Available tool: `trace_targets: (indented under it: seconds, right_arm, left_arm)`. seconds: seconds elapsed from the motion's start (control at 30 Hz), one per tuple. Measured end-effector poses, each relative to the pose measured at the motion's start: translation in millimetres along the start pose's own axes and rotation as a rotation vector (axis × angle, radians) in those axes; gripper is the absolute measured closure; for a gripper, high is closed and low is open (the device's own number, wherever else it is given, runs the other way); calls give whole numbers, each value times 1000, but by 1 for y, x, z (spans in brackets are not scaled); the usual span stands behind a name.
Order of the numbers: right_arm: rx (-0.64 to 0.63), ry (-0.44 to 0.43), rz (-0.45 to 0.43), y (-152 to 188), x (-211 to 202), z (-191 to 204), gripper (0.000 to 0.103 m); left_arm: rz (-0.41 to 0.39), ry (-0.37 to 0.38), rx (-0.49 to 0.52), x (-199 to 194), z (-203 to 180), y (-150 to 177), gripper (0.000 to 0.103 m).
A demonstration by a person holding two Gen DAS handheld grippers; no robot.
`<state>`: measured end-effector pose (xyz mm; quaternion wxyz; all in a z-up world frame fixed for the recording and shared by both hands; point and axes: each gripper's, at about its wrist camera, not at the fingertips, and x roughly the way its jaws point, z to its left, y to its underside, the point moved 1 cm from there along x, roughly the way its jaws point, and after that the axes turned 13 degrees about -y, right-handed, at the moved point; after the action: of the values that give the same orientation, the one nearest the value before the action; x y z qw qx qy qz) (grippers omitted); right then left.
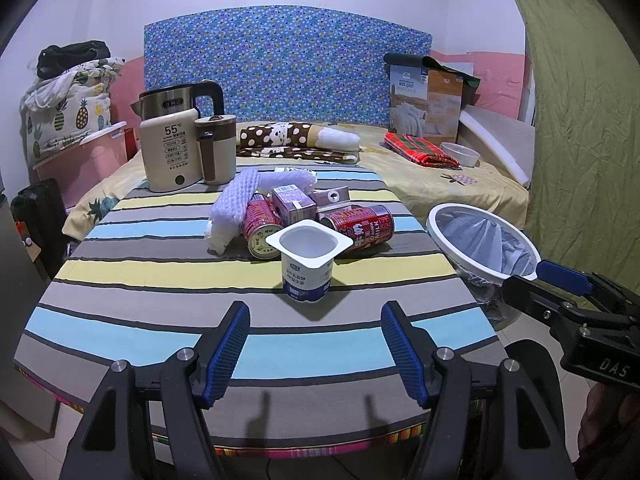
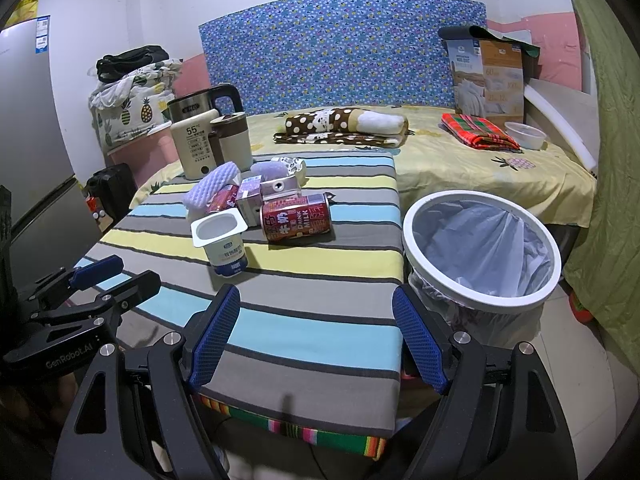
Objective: Collect trash
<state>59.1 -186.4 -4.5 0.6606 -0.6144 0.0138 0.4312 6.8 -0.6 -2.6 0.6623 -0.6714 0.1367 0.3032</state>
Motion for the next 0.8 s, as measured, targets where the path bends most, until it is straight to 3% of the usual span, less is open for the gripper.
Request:
trace_targets:
  seconds: [0.8]
  right_arm:
    - [1,-1,0,0,0,-1,23]
  left_arm:
    - [14,11,5,-3,-4,-4,35]
